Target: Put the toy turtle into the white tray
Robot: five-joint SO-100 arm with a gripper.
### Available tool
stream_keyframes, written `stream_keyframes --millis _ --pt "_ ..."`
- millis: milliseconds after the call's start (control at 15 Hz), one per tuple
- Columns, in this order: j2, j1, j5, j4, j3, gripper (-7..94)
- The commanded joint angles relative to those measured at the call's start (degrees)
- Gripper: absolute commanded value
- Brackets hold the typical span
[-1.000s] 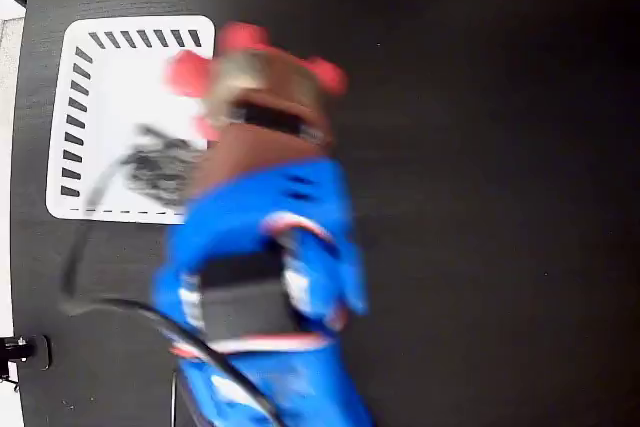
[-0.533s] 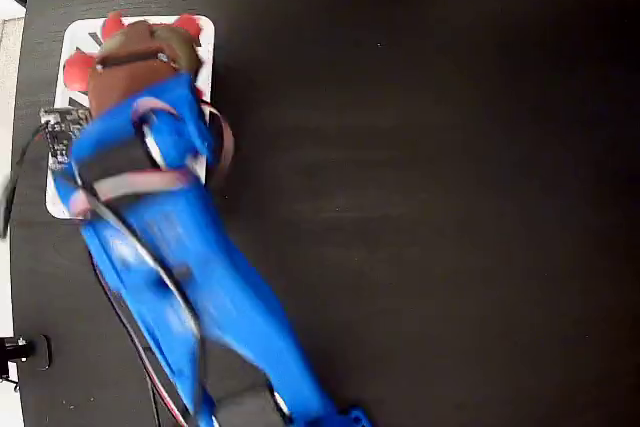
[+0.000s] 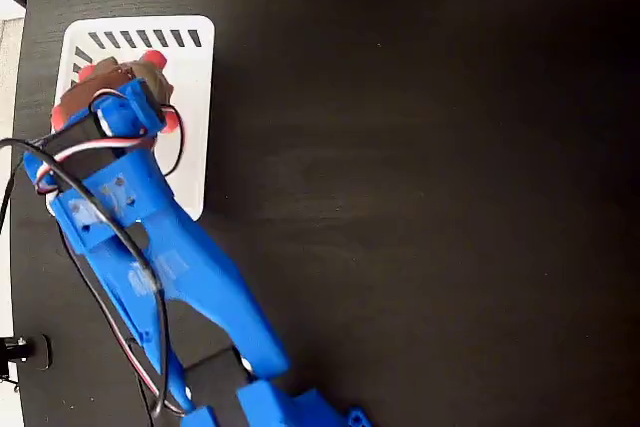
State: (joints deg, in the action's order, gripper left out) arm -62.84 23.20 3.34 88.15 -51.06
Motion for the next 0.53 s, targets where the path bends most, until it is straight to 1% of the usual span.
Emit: stream_keyframes --millis 0,133,467 --pt "-1.2 0.9 0.3 2.4 3.9 0" --pt "-1.0 -0.4 0.0 4.0 3.9 0" --pt "0.7 -1.1 -0.4 3.6 4.3 0"
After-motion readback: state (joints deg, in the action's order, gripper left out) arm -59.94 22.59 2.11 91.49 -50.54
